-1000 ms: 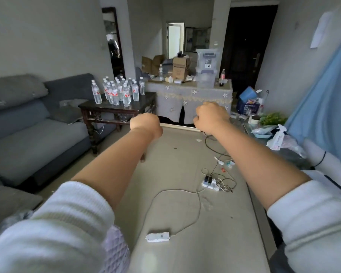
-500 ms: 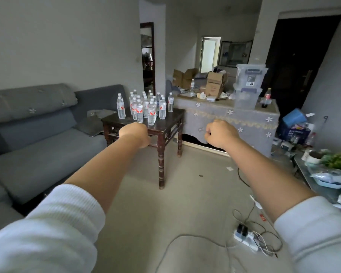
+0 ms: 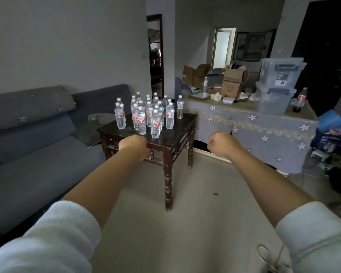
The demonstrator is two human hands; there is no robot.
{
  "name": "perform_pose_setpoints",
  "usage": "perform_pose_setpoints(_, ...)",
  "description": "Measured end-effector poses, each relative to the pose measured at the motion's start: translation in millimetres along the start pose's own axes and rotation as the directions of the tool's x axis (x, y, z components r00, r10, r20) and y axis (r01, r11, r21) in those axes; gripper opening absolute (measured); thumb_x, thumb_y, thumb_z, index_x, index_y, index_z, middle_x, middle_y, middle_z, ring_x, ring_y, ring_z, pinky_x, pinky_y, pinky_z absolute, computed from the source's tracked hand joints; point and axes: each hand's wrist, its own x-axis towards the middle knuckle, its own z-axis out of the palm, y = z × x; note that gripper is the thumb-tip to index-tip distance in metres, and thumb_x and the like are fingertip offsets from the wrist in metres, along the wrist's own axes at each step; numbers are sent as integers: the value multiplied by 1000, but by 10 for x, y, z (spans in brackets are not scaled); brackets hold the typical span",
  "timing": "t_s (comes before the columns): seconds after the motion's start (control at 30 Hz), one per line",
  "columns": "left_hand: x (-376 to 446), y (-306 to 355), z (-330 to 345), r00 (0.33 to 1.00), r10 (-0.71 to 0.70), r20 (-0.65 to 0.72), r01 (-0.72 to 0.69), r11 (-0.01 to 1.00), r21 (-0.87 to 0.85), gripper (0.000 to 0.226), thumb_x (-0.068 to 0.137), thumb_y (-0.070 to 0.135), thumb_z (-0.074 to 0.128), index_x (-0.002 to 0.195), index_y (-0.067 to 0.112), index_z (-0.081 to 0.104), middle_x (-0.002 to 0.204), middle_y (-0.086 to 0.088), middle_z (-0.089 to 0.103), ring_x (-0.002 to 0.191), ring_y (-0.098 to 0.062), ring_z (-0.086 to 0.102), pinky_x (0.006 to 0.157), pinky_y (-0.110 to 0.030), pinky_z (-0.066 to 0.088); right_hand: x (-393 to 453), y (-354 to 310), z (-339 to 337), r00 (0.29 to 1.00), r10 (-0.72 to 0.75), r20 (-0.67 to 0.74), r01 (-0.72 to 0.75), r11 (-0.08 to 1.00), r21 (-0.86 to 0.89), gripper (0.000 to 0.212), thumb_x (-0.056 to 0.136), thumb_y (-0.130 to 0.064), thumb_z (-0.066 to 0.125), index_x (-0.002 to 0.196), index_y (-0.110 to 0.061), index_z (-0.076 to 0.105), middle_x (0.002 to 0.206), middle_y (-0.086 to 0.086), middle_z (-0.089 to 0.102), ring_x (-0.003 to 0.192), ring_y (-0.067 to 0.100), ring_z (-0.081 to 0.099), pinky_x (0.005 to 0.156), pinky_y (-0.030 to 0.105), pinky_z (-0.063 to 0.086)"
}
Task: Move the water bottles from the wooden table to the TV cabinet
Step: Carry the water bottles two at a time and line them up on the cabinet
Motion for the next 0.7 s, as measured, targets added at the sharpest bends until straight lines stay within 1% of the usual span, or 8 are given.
perform_pose_setpoints(0.07, 391, 41, 58, 999, -37, 9, 37, 999, 2, 33, 93, 28, 48, 118, 10, 59, 122, -9, 60, 114, -28, 57, 89, -36, 49, 457, 94, 98, 999, -36, 21, 36, 999, 23, 26, 91, -15, 46, 104, -3, 65, 114, 20, 62, 105, 34, 57, 73, 28, 38)
perform_pose_setpoints(0.17, 1025, 123, 81, 993, -109, 40, 110, 994, -11, 34, 94, 31, 49, 120, 11, 59, 122, -8, 60, 113, -27, 58, 87, -34, 49, 1175, 252, 189, 994, -86, 65, 84, 996, 41, 22, 90, -15, 45, 93, -7, 65, 111, 20, 63, 98, 32, 56, 71, 27, 35)
perform_pose_setpoints(0.23, 1409, 175, 75, 986, -154, 59, 155, 988, -12, 34, 94, 31, 49, 119, 11, 59, 123, -7, 60, 114, -26, 58, 88, -34, 50, 1633, 326, 204, 989, -119, 84, 113, 991, 76, 21, 90, -16, 46, 94, -10, 66, 111, 18, 64, 98, 31, 57, 72, 27, 38)
perform_pose_setpoints(0.33, 1917, 216, 88, 977, -202, 62, 203, 979, -16, 33, 95, 28, 46, 120, 11, 59, 125, -7, 59, 116, -26, 57, 90, -34, 49, 2249, 318, 229, 984, -156, 83, 144, 980, 134, 25, 91, -18, 47, 103, -8, 66, 113, 15, 65, 105, 31, 59, 84, 33, 48)
perform_pose_setpoints(0.37, 2065, 219, 108, 976, -208, 69, 209, 978, -9, 34, 95, 29, 45, 121, 12, 58, 127, -7, 58, 117, -26, 56, 91, -34, 49, 2431, 290, 257, 981, -169, 91, 155, 977, 148, 26, 91, -17, 46, 104, -7, 66, 112, 15, 65, 105, 31, 59, 87, 35, 49)
perform_pose_setpoints(0.43, 2317, 205, 177, 972, -219, 83, 218, 976, 19, 35, 96, 30, 44, 123, 13, 58, 128, -6, 58, 119, -26, 56, 91, -34, 49, 2745, 201, 346, 971, -204, 122, 184, 971, 152, 27, 91, -16, 46, 104, -4, 67, 111, 17, 66, 104, 32, 60, 87, 37, 50)
perform_pose_setpoints(0.6, 2976, -15, 354, 966, -236, 107, 222, 967, 128, 30, 93, 22, 44, 117, 11, 60, 119, -6, 62, 110, -25, 60, 79, -30, 48, 3513, -35, 659, 939, -295, 178, 267, 949, 165, 24, 89, -16, 49, 99, -2, 66, 107, 17, 66, 100, 31, 60, 84, 36, 50)
perform_pose_setpoints(0.7, 3500, -251, 429, 966, -246, 81, 232, 961, 149, 32, 94, 21, 43, 123, 13, 56, 122, -6, 60, 112, -25, 59, 82, -32, 49, 4111, -215, 850, 927, -333, 171, 305, 937, 171, 26, 90, -15, 48, 98, 3, 65, 106, 20, 66, 100, 33, 60, 84, 38, 49)
